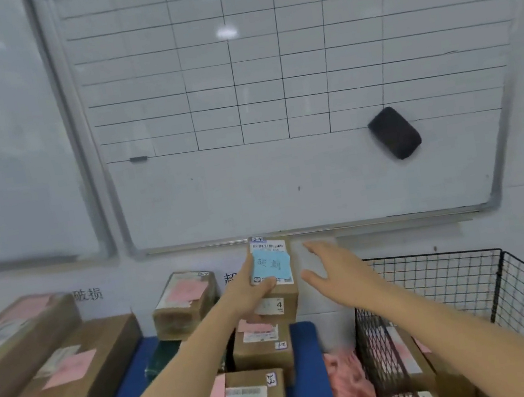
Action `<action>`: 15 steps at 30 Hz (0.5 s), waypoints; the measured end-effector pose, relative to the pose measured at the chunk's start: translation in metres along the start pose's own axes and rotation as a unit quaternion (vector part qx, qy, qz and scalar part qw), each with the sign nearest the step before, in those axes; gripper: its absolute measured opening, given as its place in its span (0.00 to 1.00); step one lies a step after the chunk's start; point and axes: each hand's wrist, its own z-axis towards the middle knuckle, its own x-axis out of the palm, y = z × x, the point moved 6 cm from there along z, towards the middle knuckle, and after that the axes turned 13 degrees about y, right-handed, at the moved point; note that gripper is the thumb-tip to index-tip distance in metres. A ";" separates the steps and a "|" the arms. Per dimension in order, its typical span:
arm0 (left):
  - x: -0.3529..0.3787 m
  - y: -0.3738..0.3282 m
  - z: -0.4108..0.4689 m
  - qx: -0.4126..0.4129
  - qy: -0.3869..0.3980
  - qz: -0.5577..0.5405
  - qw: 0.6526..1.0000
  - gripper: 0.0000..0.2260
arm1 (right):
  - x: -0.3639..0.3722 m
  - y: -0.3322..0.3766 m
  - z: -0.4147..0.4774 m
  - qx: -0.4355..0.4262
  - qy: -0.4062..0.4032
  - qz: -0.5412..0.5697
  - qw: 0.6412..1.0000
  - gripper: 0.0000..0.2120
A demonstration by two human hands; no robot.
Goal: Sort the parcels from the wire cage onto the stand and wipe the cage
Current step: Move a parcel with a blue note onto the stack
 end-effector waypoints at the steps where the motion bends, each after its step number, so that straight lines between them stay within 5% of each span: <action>1: -0.002 0.008 0.001 -0.004 0.003 0.006 1.000 0.34 | 0.009 0.006 0.006 0.001 0.010 0.003 1.000 0.28; 15: -0.022 0.089 0.033 -0.055 0.036 0.001 0.998 0.35 | 0.113 0.016 0.086 0.028 0.078 0.031 0.996 0.27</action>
